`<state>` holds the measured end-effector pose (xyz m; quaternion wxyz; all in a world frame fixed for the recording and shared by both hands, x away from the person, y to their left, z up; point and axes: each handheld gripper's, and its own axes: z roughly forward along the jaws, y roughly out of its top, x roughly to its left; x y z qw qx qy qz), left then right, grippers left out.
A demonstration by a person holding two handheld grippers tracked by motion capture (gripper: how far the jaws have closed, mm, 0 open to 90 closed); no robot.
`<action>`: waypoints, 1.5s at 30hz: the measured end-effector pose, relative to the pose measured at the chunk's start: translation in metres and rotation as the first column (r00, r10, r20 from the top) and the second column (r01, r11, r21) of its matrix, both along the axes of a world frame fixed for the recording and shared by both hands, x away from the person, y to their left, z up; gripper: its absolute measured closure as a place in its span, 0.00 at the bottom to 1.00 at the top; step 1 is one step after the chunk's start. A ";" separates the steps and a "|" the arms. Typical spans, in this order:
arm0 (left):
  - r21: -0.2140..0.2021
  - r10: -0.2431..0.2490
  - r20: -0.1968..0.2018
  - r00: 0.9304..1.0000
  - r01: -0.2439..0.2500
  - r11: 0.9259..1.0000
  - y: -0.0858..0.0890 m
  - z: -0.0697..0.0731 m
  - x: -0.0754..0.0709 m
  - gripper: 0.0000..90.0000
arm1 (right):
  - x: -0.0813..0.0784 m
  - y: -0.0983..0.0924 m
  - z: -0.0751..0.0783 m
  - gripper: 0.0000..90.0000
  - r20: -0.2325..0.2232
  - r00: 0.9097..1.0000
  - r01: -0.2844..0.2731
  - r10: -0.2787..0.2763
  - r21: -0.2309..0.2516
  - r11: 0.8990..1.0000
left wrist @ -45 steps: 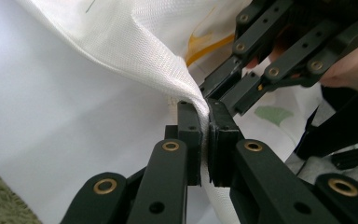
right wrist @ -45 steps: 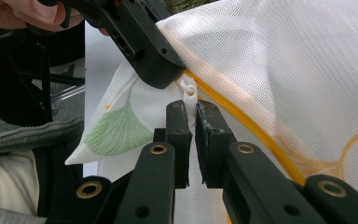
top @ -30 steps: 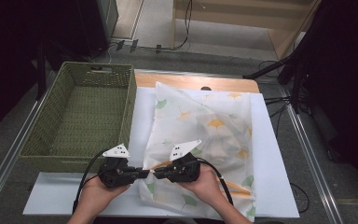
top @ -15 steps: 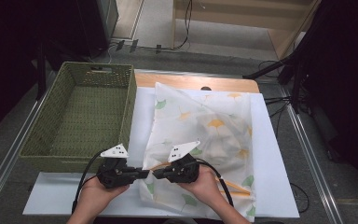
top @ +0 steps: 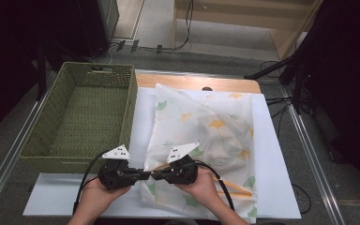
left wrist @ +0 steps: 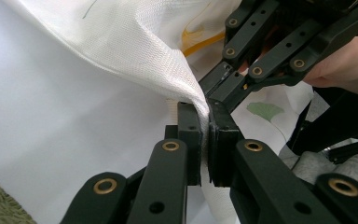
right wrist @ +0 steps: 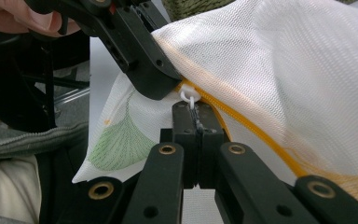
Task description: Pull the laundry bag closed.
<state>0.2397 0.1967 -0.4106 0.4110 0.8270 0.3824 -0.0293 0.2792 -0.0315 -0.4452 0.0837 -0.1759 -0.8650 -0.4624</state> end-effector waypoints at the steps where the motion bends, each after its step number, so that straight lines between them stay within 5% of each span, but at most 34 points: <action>1: 0.007 0.005 0.005 1.000 -0.005 1.000 0.000 0.000 0.000 0.96 | 0.000 0.000 0.000 1.00 -0.005 1.000 0.003 -0.003 0.000 1.000; 15: 0.012 -0.004 0.019 1.000 0.004 1.000 -0.003 0.002 -0.002 0.96 | 0.001 -0.004 0.004 1.00 -0.025 0.999 0.021 -0.021 0.000 1.000; 34: -0.001 0.038 0.027 0.999 -0.038 0.999 0.005 0.004 -0.004 0.96 | 0.005 -0.013 0.003 1.00 -0.055 0.992 0.105 -0.112 -0.116 0.988; 45: -0.022 0.064 0.020 0.998 -0.063 0.998 0.007 0.002 -0.003 0.96 | 0.007 -0.027 0.003 1.00 -0.069 0.986 0.145 -0.154 -0.121 0.982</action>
